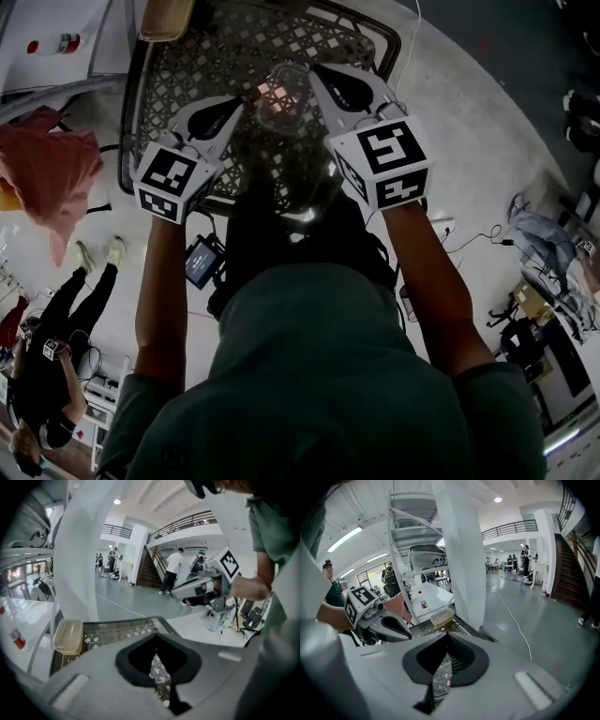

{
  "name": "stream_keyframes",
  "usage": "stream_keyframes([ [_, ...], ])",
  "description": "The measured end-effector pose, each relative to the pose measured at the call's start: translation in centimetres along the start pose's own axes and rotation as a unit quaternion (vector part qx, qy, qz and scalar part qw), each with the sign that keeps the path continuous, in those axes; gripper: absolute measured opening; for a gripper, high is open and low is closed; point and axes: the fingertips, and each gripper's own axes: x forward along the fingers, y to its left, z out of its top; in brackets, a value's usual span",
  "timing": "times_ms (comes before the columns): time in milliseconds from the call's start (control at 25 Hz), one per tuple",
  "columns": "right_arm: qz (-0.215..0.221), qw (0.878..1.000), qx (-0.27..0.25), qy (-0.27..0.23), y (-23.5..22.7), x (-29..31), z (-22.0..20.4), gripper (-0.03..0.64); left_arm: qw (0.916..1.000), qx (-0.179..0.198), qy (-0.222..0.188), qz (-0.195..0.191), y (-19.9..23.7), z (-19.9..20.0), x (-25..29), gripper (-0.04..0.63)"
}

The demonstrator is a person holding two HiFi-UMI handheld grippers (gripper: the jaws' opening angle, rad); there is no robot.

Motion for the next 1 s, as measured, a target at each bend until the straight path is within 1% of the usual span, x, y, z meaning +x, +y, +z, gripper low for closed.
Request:
stream_keyframes([
  [320,0.003,1.000,0.000,0.018,0.7,1.7,-2.5,0.008,0.9994,-0.029,0.020,-0.002,0.8,-4.4,1.0,0.002],
  [520,0.005,1.000,0.006,0.029,0.8,2.5,-4.1,0.008,0.9985,-0.043,0.032,-0.005,0.9,-6.6,1.8,0.002],
  [720,0.010,0.999,0.010,0.037,1.0,3.6,-4.7,0.008,0.9976,-0.052,0.045,-0.011,1.3,-8.0,2.7,0.002],
  [1000,0.017,0.998,0.013,0.053,0.8,5.3,-5.6,0.008,0.9964,-0.056,0.059,-0.023,1.6,-9.0,4.2,0.002],
])
